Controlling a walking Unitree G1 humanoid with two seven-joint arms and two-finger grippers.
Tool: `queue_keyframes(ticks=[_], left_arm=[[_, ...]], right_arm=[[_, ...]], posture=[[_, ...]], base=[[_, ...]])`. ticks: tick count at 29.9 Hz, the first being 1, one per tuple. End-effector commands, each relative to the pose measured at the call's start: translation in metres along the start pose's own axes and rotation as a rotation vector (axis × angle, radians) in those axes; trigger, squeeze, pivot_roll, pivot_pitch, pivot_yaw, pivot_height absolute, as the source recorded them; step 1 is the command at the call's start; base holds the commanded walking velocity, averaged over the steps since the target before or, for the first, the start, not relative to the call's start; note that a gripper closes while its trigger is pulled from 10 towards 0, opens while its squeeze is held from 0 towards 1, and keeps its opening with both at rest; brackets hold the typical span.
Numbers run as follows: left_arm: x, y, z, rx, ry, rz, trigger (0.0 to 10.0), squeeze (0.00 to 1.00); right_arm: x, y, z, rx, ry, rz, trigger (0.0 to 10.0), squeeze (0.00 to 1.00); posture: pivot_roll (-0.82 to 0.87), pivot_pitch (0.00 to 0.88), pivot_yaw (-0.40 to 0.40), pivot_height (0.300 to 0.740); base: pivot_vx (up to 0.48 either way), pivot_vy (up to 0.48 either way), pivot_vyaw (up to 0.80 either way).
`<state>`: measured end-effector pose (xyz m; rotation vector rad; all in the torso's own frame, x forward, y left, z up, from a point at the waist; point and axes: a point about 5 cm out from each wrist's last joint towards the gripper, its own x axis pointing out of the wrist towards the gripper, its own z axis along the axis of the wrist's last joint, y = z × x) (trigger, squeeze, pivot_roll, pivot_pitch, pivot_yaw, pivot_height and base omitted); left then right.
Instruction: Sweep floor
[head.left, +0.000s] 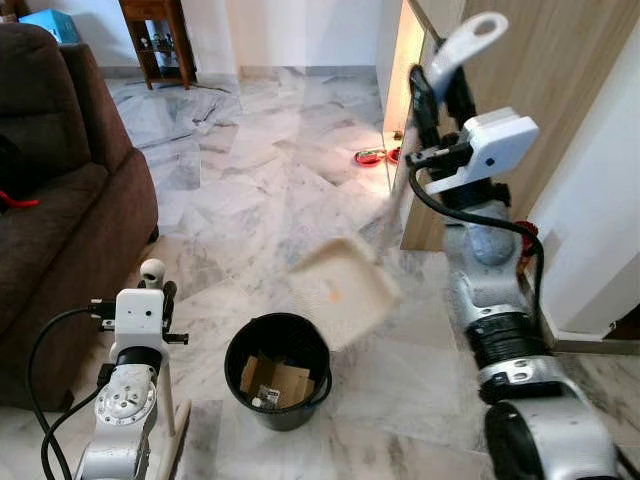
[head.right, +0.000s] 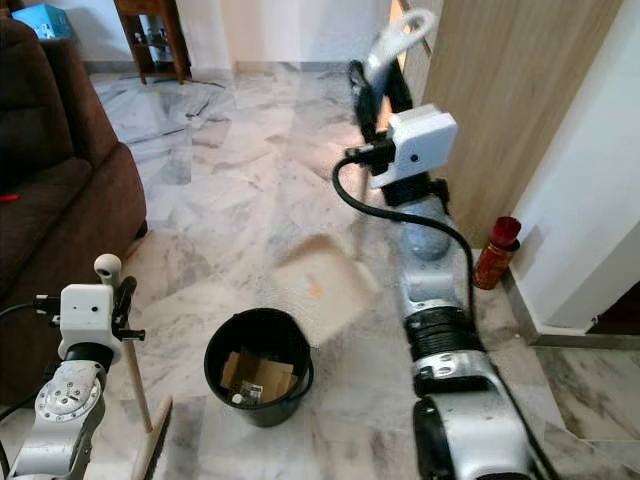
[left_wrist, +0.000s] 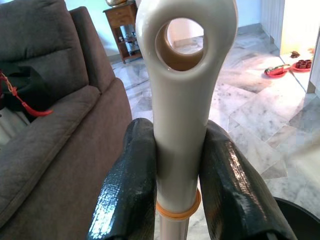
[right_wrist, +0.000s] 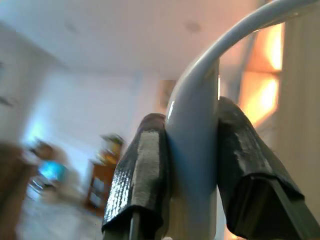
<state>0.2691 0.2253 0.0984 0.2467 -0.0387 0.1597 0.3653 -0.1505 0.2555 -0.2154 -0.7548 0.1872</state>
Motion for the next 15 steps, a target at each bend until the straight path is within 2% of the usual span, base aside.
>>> queue_keyframes(ticks=[1, 2, 4, 6, 7, 8, 11, 14, 15], left_arm=[[0.003, 0.0, 0.01, -0.003, -0.042, -0.001, 10.0, 0.0], [0.003, 0.0, 0.01, -0.003, -0.042, -0.001, 10.0, 0.0], [0.003, -0.001, 0.01, -0.007, -0.04, -0.004, 10.0, 0.0], [0.003, -0.002, 0.009, -0.008, -0.039, -0.006, 10.0, 0.0], [0.003, -0.003, 0.009, -0.01, -0.039, -0.007, 10.0, 0.0], [0.003, -0.003, 0.009, -0.01, -0.039, -0.007, 10.0, 0.0], [0.002, -0.003, 0.008, -0.014, -0.034, -0.007, 10.0, 0.0], [0.001, -0.004, 0.006, -0.015, -0.031, -0.008, 10.0, 0.0], [0.0, -0.005, 0.005, -0.017, -0.027, -0.009, 10.0, 0.0]], right_arm=[[0.003, -0.011, 0.003, -0.074, -0.016, -0.049, 10.0, 0.0], [0.003, -0.011, 0.003, -0.074, -0.016, -0.049, 10.0, 0.0], [-0.007, -0.021, -0.013, -0.127, 0.083, -0.087, 10.0, 0.0], [-0.013, -0.022, -0.02, -0.14, 0.12, -0.089, 10.0, 0.0], [-0.021, -0.024, -0.03, -0.154, 0.172, -0.087, 10.0, 0.0], [-0.021, -0.024, -0.03, -0.154, 0.172, -0.087, 10.0, 0.0], [-0.044, -0.031, -0.051, -0.218, 0.309, -0.11, 10.0, 0.0], [-0.057, -0.037, -0.061, -0.237, 0.372, -0.135, 10.0, 0.0], [-0.068, -0.042, -0.067, -0.27, 0.422, -0.149, 10.0, 0.0]], posture=[[0.07, 0.0, 0.022, 0.74], [0.07, 0.0, 0.022, 0.74], [0.06, 0.0, 0.021, 0.74], [0.06, 0.0, 0.021, 0.74], [0.06, 0.0, 0.02, 0.74], [0.06, 0.0, 0.02, 0.74], [0.05, 0.0, 0.016, 0.74], [0.05, 0.0, 0.015, 0.74], [0.05, 0.0, 0.014, 0.74]], base=[[0.0, 0.0, 0.0], [0.0, 0.0, 0.0], [0.0, 0.0, 0.0], [0.0, 0.0, 0.0], [0.0, 0.0, 0.0], [0.0, 0.0, 0.0], [0.0, 0.0, 0.0], [0.0, 0.0, 0.0], [0.0, 0.0, 0.0]])
